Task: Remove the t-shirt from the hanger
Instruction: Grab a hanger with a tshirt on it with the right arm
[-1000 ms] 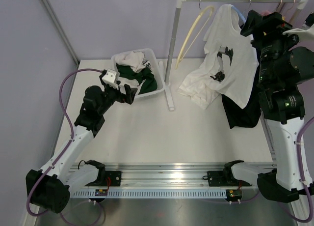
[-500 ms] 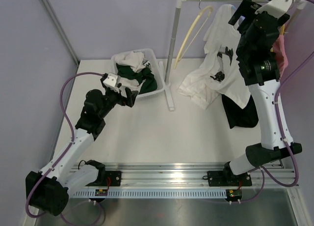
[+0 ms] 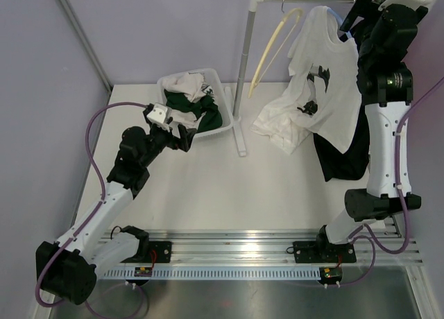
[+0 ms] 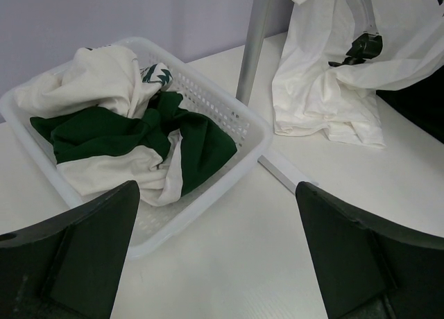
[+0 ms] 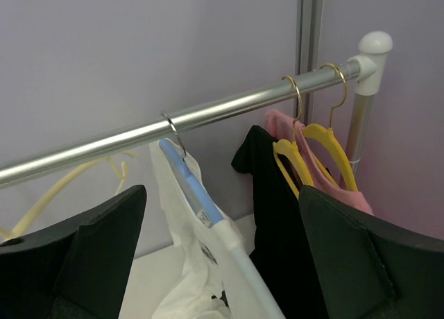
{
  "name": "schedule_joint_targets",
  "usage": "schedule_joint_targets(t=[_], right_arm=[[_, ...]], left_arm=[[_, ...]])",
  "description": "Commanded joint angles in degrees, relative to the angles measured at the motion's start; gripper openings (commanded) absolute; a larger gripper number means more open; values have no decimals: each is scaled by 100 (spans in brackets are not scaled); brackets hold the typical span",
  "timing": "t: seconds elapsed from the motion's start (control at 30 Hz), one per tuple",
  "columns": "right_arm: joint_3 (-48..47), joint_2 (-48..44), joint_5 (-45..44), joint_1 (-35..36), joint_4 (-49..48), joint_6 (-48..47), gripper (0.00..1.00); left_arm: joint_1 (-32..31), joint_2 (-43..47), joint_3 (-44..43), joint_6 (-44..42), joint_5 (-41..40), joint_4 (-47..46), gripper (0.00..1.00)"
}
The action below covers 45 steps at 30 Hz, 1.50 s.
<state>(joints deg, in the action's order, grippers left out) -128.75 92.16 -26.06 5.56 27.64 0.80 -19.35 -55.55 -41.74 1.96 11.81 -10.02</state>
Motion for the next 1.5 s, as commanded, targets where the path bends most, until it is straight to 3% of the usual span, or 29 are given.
schedule_joint_targets(t=[0.0,0.27,0.67,1.07,1.13,1.2,1.47], right_arm=[[-229,380,934,-415,251,218,100],[-677,1040,1797,-811,233,377,90],[-326,1067,2237,-811,-312,289,82],[-484,1383,2343,-811,-470,228,65],[-520,1419,2343,-811,-513,219,61],[-502,1463,2351,-811,-592,193,47],[-573,1604,2395,-811,-637,193,47]], left_arm=[[-51,44,25,-81,-30,-360,99],[-104,114,52,-134,-39,-360,99],[-183,53,52,-160,-21,-334,99],[-244,9,16,-152,5,-264,99],[-262,0,16,-152,14,-263,99],[-271,-8,16,-292,5,-255,99],[-297,-17,7,-319,-30,-237,99]])
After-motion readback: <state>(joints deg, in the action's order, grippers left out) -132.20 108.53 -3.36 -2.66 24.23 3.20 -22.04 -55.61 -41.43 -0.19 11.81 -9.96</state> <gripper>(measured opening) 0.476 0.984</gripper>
